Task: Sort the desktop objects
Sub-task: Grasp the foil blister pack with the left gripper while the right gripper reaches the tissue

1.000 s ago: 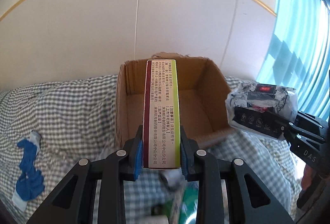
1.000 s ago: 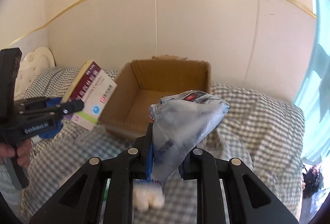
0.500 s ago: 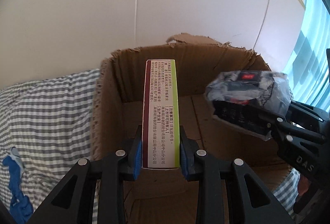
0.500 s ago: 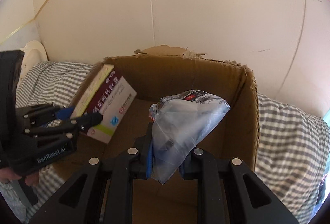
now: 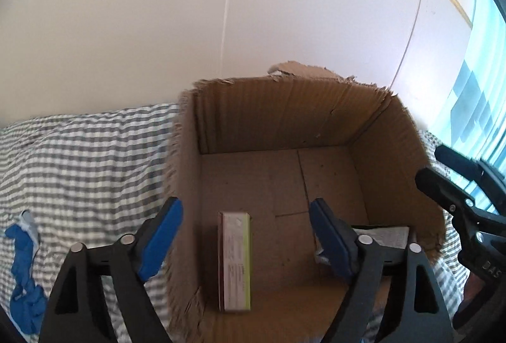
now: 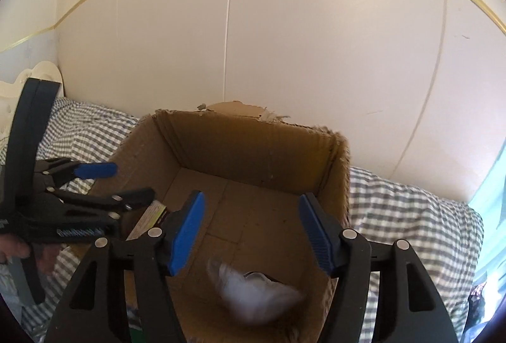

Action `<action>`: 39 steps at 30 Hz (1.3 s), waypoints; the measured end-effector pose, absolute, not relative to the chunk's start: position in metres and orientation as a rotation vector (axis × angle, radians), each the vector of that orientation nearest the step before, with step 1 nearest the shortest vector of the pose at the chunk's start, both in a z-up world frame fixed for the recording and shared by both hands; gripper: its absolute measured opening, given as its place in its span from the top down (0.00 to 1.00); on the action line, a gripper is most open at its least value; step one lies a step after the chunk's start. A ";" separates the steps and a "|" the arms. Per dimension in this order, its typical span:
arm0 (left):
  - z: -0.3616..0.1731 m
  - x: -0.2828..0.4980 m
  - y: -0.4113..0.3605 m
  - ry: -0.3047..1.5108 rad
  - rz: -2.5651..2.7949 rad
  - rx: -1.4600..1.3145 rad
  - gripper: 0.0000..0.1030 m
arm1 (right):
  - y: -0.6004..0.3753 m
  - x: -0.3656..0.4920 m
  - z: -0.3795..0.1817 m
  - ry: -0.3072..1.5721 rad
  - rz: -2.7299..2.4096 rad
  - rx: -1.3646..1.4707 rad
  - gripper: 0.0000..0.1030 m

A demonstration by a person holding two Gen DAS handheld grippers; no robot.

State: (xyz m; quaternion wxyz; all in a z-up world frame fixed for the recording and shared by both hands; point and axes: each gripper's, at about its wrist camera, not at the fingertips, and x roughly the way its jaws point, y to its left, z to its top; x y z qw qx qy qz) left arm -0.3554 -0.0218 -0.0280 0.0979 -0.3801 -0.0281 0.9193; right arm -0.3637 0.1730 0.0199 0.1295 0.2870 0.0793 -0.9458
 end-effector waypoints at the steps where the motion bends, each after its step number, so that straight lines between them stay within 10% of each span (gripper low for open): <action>1: -0.026 -0.348 -0.026 -0.088 2.728 -1.127 0.13 | 0.177 -0.361 0.021 0.211 -2.751 0.837 0.40; 39: -0.113 -0.137 -0.027 0.029 2.620 -1.390 0.08 | 0.175 -0.161 -0.068 0.126 -2.587 1.163 0.39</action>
